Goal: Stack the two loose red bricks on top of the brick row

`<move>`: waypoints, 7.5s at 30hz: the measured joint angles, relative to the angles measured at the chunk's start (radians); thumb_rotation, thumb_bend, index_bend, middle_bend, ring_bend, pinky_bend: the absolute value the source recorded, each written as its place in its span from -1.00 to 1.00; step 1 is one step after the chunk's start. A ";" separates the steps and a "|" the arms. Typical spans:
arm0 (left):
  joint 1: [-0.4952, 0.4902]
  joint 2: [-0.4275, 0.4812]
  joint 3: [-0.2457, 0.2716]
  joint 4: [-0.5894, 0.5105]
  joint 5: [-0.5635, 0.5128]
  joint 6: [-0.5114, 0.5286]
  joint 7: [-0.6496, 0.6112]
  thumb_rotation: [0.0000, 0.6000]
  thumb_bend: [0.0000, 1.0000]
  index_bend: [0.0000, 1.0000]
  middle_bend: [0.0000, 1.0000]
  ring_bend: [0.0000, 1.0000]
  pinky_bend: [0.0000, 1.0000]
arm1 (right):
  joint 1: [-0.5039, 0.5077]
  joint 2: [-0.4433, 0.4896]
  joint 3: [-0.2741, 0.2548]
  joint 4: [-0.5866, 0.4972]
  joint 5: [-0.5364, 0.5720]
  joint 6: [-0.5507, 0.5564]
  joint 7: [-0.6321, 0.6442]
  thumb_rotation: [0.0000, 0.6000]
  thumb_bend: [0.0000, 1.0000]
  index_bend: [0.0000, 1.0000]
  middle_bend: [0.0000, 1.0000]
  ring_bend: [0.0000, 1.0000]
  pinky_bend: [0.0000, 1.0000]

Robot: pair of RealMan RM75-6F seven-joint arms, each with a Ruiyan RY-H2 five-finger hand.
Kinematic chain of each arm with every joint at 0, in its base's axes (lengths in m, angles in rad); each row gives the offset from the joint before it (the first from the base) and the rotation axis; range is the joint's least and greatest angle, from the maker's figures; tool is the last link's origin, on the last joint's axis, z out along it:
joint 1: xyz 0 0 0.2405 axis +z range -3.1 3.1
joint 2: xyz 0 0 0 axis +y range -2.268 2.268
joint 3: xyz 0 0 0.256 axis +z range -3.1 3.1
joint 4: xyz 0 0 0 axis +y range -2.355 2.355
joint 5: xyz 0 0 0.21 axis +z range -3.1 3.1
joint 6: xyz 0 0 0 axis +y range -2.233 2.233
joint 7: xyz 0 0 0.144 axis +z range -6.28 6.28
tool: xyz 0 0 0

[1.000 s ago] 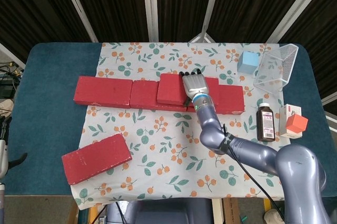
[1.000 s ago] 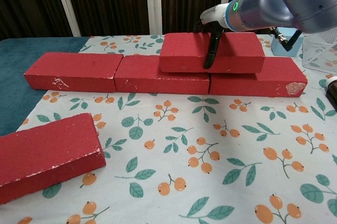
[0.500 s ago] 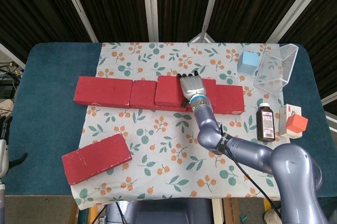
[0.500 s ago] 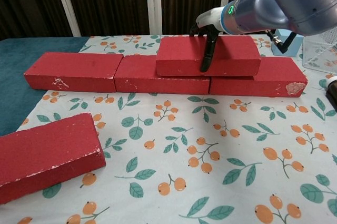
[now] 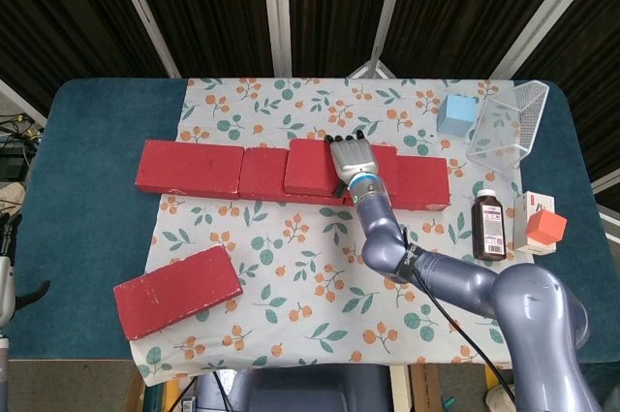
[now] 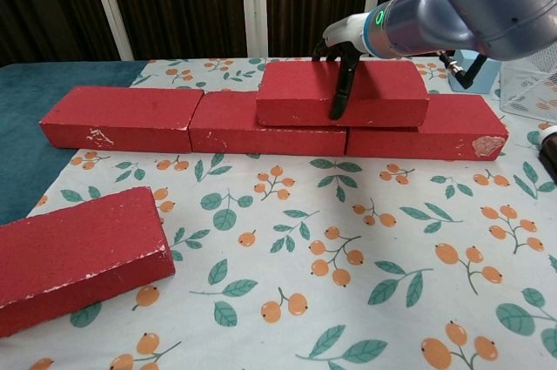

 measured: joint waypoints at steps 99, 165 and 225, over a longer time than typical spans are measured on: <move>-0.009 -0.016 0.006 -0.002 -0.014 0.001 0.046 1.00 -1.00 -0.92 -0.94 -1.00 -0.80 | 0.042 0.020 -0.083 -0.003 0.058 -0.022 0.076 1.00 -0.89 -1.00 -0.79 -0.92 -1.00; -0.045 0.154 -0.001 -0.286 -0.004 -0.143 -0.208 1.00 -1.00 -1.00 -1.00 -1.00 -0.88 | -1.150 0.459 -0.360 -0.532 -1.416 0.852 1.015 1.00 -0.89 -1.00 -1.00 -1.00 -1.00; -0.519 -0.119 0.132 -0.509 -0.733 -0.188 0.391 1.00 -1.00 -1.00 -1.00 -1.00 -0.91 | -1.230 0.441 -0.250 -0.468 -1.435 0.805 1.114 1.00 -0.89 -1.00 -1.00 -1.00 -1.00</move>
